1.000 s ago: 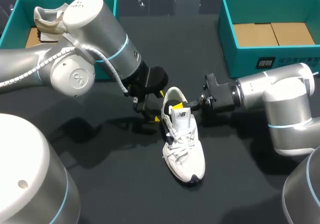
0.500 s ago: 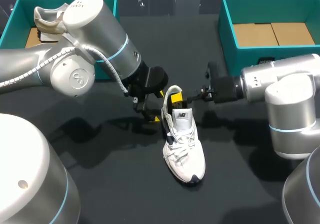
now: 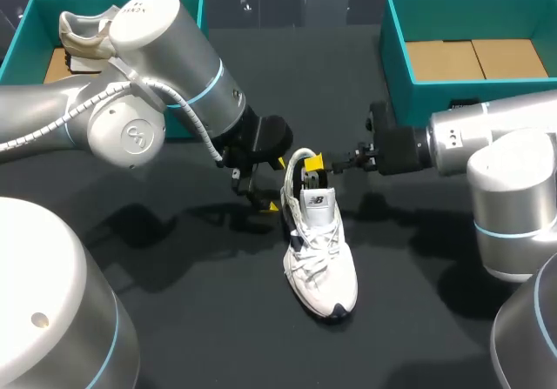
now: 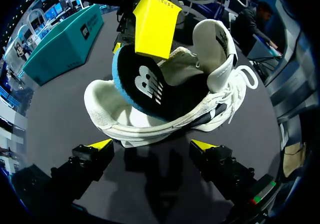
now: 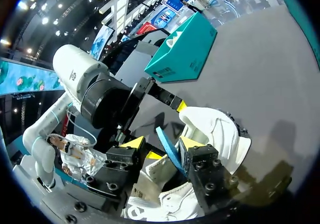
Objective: Take the shoe out of the shoebox, open the shoe tongue, remove and reinsert the insole, then place the shoe into the shoebox
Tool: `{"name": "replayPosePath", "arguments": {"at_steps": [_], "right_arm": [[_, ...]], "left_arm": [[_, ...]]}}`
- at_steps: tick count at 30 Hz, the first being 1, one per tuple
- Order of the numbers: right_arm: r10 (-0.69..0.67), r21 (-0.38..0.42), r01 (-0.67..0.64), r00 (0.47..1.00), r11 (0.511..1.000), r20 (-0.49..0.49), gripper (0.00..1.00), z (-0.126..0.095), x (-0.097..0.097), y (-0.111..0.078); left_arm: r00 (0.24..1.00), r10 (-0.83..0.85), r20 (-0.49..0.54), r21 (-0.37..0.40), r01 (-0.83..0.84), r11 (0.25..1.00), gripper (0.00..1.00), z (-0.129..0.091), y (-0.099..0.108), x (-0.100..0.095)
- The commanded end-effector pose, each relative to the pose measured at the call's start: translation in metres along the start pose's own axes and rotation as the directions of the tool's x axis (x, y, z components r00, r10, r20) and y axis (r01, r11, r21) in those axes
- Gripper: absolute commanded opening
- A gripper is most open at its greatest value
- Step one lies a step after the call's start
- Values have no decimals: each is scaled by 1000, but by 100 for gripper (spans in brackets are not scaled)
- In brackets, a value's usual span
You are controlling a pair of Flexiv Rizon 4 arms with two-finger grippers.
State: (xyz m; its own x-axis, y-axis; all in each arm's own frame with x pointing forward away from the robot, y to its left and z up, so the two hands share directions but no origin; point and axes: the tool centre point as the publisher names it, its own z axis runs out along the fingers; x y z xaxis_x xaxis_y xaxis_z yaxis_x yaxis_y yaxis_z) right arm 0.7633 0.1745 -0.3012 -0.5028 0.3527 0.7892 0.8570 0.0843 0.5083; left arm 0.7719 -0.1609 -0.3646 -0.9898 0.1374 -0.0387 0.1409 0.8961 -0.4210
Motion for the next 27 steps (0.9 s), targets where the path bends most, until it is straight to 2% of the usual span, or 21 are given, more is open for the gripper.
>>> {"name": "replayPosePath", "arguments": {"at_steps": [1,3,7,13,16,19,20,21,22,24,27], "right_arm": [[8,10,-8,1000,1000,-10,25,5,-4,1],[25,26,-25,1000,999,-17,0,8,-9,1],[76,57,-75,997,996,-23,0,15,-17,-5],[207,87,-204,978,975,-35,0,21,-25,-33],[244,87,-241,969,967,-32,0,21,-25,-42],[217,53,-215,976,975,-26,0,18,-20,-41],[204,43,-203,979,978,-21,6,16,-17,-38],[192,38,-192,981,981,-17,29,15,-15,-36],[180,34,-180,984,983,-10,37,13,-13,-34],[158,32,-158,987,987,2,42,9,-9,-30],[132,23,-133,991,991,30,43,3,-4,-23]], "left_arm": [[1000,1,1,0,-1,1000,100,0,1,1],[1000,1,1,0,-1,1000,100,0,1,1],[1000,1,1,0,-1,1000,100,0,1,1],[1000,1,1,0,-1,1000,100,0,1,1],[1000,1,1,0,-1,1000,100,0,1,1],[1000,1,1,0,-1,1000,100,0,1,1],[1000,1,1,0,-1,1000,100,0,1,1],[1000,1,1,0,-1,1000,100,0,1,1],[1000,1,1,0,-1,1000,100,0,1,1],[1000,1,1,0,-1,1000,100,0,1,1],[1000,1,1,0,-1,1000,100,0,1,1]]}}
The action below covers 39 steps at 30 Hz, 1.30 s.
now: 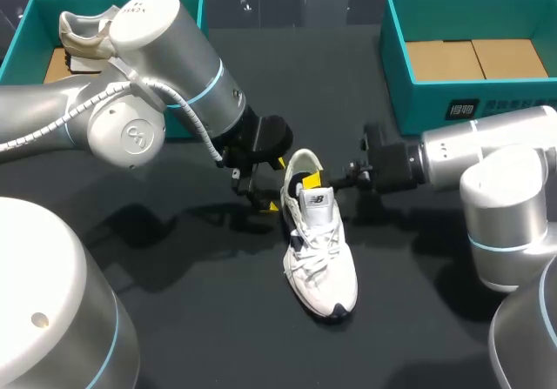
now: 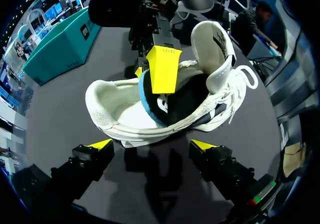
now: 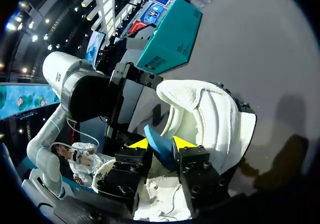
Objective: Take the shoe out of the shoebox, open the shoe tongue, remove and reinsert the insole, then place the shoe into the shoebox
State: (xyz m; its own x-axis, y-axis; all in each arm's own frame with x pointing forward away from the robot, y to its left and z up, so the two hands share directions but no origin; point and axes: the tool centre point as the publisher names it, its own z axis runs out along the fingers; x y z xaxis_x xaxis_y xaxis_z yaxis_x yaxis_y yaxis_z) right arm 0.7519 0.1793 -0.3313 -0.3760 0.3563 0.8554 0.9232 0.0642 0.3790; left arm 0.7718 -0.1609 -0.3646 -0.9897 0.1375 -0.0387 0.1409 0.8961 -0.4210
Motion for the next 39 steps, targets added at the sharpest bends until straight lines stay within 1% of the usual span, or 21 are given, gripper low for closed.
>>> {"name": "replayPosePath", "arguments": {"at_steps": [1,4,9,11,12,17,20,24,25,27,33,36,39], "right_arm": [[-19,-13,20,999,1000,42,44,-13,14,1],[-45,-12,46,997,999,63,49,-19,21,6],[-70,-4,71,993,997,90,51,-25,28,15],[-71,2,71,992,997,102,58,-28,28,17],[-71,3,71,992,997,103,60,-29,27,18],[-57,18,55,991,998,119,58,-35,22,22],[-34,29,31,990,999,134,58,-41,19,23],[-8,41,2,987,999,158,56,-52,17,24],[-1,45,-6,986,999,165,54,-56,16,25],[16,57,-27,982,998,186,50,-62,16,26],[54,89,-77,968,993,245,46,-79,20,30],[75,104,-108,956,989,283,45,-85,22,31],[100,124,-148,939,981,328,44,-93,24,34]], "left_arm": [[1000,1,1,0,-1,1000,100,0,1,1],[1000,9,-10,14,-9,1000,100,-10,2,-1],[1000,19,-22,25,-18,1000,100,-20,6,-4],[999,35,-22,24,-35,999,100,-24,7,-4],[999,41,-23,24,-40,999,100,-26,7,-4],[996,75,-38,27,-74,997,100,-36,10,-4],[995,91,-46,26,-90,996,100,-44,14,-4],[993,110,-51,16,-109,994,100,-54,21,-7],[992,114,-52,13,-113,993,100,-57,23,-8],[991,122,-56,7,-122,993,100,-63,28,-9],[982,172,-80,-9,-173,985,100,-80,41,-14],[974,198,-106,9,-198,980,100,-90,46,-16],[967,222,-124,16,-222,975,100,-101,53,-23]]}}
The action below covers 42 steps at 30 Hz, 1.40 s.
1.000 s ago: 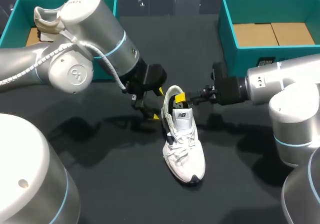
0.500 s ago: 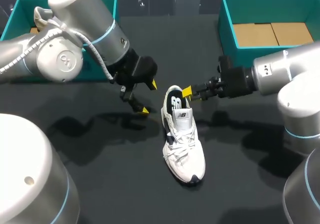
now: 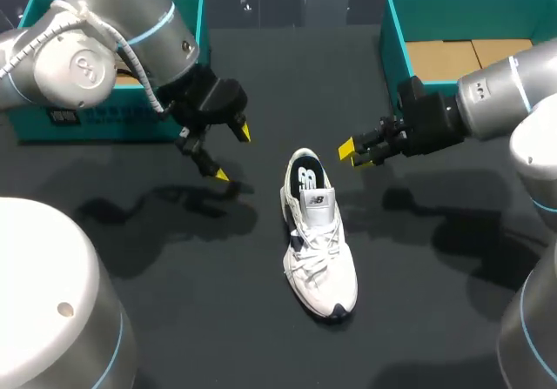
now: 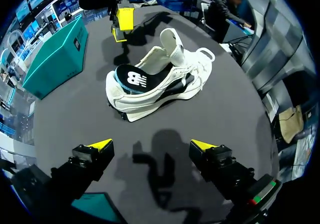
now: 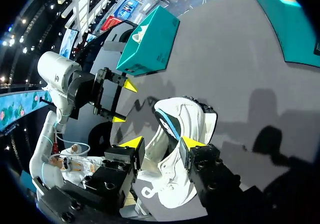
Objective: Take the shoe out of the shoebox, open the shoe tongue, remove and reinsert the insole, then place the shoe into the shoebox
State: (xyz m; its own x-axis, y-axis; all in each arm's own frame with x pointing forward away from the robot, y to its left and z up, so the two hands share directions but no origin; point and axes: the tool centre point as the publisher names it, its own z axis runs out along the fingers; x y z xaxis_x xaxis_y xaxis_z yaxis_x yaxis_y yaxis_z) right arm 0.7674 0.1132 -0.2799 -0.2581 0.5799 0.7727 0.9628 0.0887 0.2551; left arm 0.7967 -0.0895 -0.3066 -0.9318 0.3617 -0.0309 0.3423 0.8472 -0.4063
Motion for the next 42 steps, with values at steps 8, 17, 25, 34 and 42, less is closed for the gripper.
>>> {"name": "replayPosePath", "arguments": {"at_steps": [8,17,25,34,42], "right_arm": [[81,149,-113,975,982,207,43,-32,14,9],[135,182,-239,883,954,449,24,-37,36,16],[184,88,-306,752,948,633,0,-31,51,14],[184,88,-306,752,948,633,0,-31,51,14],[153,12,-221,713,975,685,0,5,57,-2]], "left_arm": [[993,94,-76,3,-94,996,100,-46,26,-6],[968,206,-143,-18,-210,978,100,-78,43,-12],[955,239,-173,-35,-249,968,100,-86,47,-13],[955,239,-173,-35,-249,968,100,-86,47,-13],[948,263,-180,-67,-279,958,100,-95,65,-19]]}}
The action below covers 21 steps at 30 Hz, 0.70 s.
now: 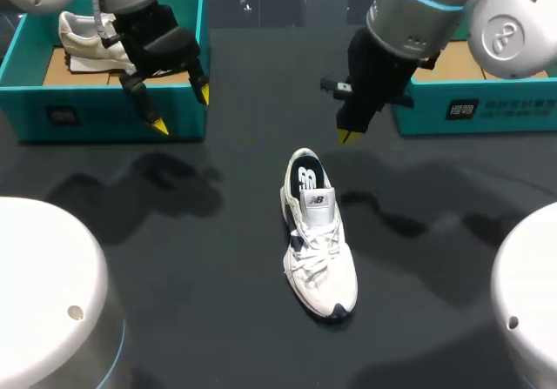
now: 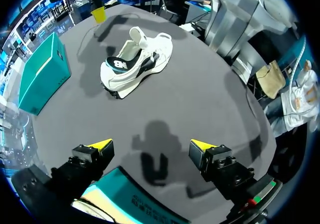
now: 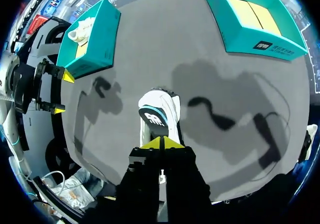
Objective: Take the shoe out of the shoebox, open the shoe tongue, remove and reinsert the insole, then place the shoe into the shoebox
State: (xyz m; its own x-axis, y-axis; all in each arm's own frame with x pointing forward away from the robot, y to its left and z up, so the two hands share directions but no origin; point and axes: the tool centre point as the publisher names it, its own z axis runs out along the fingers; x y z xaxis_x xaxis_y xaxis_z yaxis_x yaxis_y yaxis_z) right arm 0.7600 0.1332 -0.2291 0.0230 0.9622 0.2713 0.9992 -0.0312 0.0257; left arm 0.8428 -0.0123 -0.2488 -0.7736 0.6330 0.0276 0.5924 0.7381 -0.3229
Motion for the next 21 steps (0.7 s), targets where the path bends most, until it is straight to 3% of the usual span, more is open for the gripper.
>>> {"name": "replayPosePath", "arguments": {"at_steps": [1,8,10,21], "right_arm": [[-5,-54,10,995,998,96,0,17,15,-11],[-39,-69,51,985,996,167,0,40,22,-12],[-52,-109,69,986,992,158,0,41,22,-15],[-52,-109,69,986,992,158,0,41,22,-15]], "left_arm": [[1000,6,-2,-9,-6,1000,100,-7,10,2],[996,84,-5,-63,-85,994,100,-18,28,8],[995,98,-8,-62,-98,993,100,-19,30,9],[995,98,-8,-62,-98,993,100,-19,30,9]]}}
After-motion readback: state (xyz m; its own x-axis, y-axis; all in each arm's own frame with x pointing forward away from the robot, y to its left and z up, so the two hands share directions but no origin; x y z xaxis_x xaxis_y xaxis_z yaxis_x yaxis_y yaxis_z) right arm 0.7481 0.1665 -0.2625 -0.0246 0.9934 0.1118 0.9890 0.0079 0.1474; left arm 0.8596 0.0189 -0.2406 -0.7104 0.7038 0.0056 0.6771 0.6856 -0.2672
